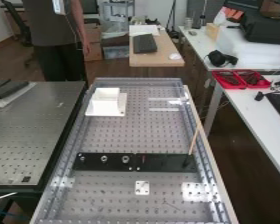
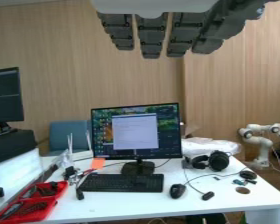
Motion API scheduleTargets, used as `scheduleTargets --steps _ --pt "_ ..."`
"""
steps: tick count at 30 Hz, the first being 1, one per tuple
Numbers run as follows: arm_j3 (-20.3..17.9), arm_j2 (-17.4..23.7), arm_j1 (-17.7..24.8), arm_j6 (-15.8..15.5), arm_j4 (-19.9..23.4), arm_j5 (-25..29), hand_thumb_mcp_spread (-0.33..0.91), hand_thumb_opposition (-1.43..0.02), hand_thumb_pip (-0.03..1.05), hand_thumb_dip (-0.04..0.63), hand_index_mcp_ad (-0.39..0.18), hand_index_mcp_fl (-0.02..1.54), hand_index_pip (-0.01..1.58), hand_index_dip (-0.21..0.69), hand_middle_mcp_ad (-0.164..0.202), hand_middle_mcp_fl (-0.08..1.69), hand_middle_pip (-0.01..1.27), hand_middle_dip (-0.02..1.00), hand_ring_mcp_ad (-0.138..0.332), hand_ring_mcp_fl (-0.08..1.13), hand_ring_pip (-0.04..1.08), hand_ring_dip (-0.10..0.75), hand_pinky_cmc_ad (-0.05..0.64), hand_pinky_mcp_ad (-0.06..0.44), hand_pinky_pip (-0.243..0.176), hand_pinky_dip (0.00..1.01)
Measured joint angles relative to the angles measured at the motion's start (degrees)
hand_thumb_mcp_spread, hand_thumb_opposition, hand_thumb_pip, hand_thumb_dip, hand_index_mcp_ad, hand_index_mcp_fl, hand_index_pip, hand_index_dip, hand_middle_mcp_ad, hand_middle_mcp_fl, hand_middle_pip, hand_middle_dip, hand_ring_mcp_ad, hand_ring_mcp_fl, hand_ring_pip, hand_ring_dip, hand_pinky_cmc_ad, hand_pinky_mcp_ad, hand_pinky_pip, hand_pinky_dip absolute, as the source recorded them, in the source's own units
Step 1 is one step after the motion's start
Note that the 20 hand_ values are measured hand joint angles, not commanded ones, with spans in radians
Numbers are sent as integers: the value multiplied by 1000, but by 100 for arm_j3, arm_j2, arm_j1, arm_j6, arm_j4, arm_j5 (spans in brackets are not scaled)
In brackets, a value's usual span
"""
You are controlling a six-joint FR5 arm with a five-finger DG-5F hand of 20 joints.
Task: Grab the smaller nut and place it in the white container
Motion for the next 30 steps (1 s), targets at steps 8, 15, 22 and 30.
scheduleTargets --steps 8,15,22,30 --pt "-32 6 -17 12 25 -3 220 -243 354 52 -3 -10 24 33 49 19 54 82 51 0 14 26 77 80 -12 154" --pt "-69 12 -28 10 44 -2 278 -595 360 63 -65 -10 51 75 49 12 110 223 103 0 68 86 300 264 -44 380" --pt "-152 32 -28 -6 82 4 279 -695 382 65 -68 -10 70 113 51 12 126 265 138 5 73 108 401 330 -75 475" --pt "-284 88 -26 -34 164 25 271 -714 394 63 -68 -7 77 126 54 17 138 286 155 2 89 129 435 344 -87 501"
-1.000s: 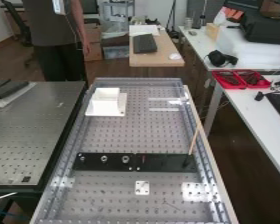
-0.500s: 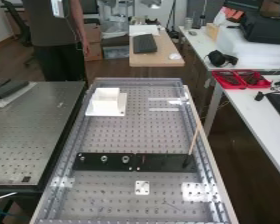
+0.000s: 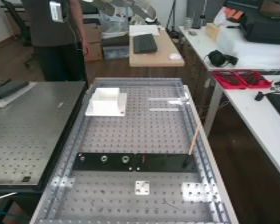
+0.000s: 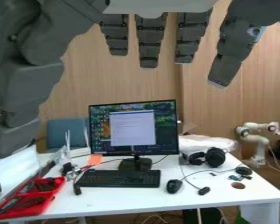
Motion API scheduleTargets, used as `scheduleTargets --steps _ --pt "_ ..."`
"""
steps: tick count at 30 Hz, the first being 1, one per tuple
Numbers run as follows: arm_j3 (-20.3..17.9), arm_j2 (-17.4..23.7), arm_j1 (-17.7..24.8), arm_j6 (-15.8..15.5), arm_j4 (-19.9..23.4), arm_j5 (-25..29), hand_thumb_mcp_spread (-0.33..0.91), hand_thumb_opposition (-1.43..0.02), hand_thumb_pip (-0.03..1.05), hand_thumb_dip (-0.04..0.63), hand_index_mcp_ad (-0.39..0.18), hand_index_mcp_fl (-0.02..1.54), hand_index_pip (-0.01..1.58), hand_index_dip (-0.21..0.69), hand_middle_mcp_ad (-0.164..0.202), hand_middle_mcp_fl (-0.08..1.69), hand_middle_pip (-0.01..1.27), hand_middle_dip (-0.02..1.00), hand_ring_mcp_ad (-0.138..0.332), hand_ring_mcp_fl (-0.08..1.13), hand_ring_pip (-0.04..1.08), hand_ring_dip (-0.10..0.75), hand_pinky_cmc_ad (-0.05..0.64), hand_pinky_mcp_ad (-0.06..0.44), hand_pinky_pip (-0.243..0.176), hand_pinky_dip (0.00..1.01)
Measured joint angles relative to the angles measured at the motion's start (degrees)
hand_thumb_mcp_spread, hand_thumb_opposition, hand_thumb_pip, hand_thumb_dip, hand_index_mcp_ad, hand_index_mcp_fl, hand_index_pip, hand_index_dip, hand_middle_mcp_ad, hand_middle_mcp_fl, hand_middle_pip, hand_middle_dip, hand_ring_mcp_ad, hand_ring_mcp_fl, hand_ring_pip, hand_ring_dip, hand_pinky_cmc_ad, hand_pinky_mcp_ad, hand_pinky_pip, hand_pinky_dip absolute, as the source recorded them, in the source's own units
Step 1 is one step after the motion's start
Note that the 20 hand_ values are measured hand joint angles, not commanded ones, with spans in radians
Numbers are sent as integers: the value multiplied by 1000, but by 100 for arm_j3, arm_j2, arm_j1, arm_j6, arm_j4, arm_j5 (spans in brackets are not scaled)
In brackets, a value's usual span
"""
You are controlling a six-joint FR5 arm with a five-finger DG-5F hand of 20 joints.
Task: Grab the smaller nut and place it in the white container
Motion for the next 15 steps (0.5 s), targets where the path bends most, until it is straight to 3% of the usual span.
scheduleTargets --steps 15 --pt "-648 103 31 -115 368 150 265 -738 450 63 -68 9 87 126 68 17 138 288 152 0 89 129 443 346 -94 506"
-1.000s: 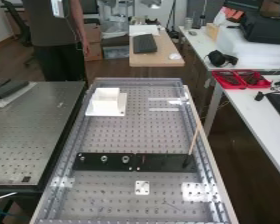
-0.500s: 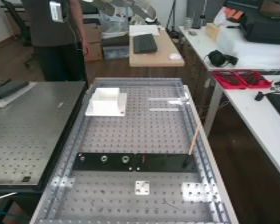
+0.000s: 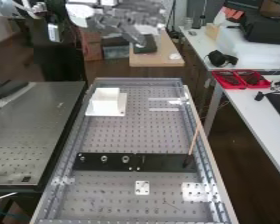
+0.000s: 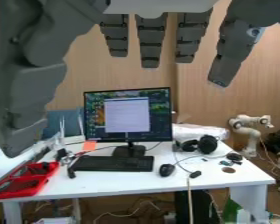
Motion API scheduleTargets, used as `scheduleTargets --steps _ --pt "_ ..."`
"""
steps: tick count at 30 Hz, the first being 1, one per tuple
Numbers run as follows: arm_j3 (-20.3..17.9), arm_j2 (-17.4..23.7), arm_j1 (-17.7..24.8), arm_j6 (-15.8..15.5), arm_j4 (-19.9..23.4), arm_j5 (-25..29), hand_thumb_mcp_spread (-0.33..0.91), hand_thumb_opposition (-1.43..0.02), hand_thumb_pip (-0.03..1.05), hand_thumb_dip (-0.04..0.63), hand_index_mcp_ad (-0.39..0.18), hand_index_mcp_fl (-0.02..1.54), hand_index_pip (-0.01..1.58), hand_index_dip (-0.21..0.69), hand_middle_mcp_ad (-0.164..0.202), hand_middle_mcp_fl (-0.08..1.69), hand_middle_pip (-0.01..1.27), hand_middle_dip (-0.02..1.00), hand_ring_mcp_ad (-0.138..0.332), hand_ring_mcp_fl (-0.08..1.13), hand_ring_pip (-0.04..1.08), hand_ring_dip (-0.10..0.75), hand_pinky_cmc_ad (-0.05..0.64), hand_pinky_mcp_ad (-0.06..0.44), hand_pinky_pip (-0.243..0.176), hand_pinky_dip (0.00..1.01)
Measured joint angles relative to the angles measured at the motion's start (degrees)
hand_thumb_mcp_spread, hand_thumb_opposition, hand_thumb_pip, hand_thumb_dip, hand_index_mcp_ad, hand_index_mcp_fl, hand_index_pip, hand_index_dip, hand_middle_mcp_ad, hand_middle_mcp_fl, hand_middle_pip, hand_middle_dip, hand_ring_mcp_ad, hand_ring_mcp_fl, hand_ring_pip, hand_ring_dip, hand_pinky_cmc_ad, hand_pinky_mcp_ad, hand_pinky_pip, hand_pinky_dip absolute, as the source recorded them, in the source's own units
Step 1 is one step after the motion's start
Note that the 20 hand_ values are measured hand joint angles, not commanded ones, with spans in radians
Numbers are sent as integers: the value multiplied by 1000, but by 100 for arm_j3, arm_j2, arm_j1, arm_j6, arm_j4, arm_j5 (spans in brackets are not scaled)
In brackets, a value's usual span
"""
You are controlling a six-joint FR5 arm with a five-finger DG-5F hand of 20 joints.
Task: Grab the smaller nut and place it in the white container
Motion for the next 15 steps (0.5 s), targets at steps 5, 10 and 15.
scheduleTargets --steps 5,10,15 --pt "-382 31 52 27 233 181 265 -740 468 79 -68 9 87 126 68 17 138 288 152 0 89 129 443 346 -94 506" --pt "-725 67 136 49 427 515 265 -740 468 86 -66 9 87 124 66 17 138 288 152 0 89 129 443 346 -94 506" --pt "-1063 105 232 81 692 906 262 -742 471 96 -70 9 82 108 70 17 138 288 152 0 89 129 443 346 -94 506"
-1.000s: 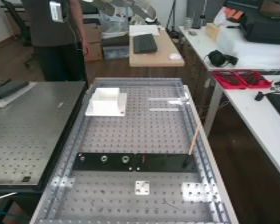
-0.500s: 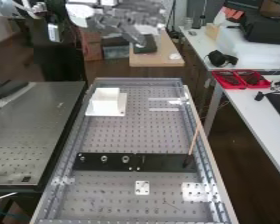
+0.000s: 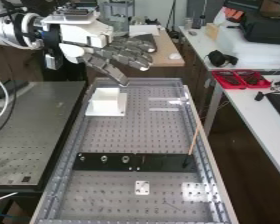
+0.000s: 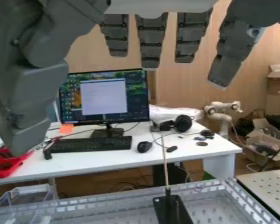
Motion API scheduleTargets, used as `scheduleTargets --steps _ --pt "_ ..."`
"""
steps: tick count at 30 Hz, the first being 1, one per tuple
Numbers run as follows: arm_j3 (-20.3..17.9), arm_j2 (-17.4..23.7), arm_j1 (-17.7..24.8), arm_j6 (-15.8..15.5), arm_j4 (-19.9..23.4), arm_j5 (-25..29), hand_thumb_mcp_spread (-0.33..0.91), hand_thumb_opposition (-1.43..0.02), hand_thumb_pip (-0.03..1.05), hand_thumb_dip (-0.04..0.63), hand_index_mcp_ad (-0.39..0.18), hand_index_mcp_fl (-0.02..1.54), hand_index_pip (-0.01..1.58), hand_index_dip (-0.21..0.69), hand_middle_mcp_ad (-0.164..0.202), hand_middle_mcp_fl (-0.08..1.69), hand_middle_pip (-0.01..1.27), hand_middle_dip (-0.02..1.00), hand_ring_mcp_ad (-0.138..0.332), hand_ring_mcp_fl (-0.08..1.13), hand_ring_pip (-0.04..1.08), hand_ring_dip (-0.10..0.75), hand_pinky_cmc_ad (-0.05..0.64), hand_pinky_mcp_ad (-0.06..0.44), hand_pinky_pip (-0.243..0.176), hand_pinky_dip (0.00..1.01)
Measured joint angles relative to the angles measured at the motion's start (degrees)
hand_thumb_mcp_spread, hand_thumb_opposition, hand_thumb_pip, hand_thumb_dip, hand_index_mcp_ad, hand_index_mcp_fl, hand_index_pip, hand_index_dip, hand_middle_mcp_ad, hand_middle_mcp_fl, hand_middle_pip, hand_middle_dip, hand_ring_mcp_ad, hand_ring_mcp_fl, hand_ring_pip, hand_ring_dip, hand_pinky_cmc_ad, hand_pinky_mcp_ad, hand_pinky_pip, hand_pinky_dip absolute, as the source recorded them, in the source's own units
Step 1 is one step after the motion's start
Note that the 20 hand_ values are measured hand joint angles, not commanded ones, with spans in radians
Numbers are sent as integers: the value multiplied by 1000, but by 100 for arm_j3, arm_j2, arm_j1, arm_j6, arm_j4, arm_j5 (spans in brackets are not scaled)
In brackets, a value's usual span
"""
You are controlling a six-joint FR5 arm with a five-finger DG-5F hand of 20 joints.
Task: Grab the smaller nut and place it in the white container
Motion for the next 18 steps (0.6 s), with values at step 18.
scheduleTargets --steps 18 --pt "-1014 110 -490 -130 688 46 309 -785 559 141 -73 31 164 79 75 38 134 288 159 3 89 129 443 346 -91 482"
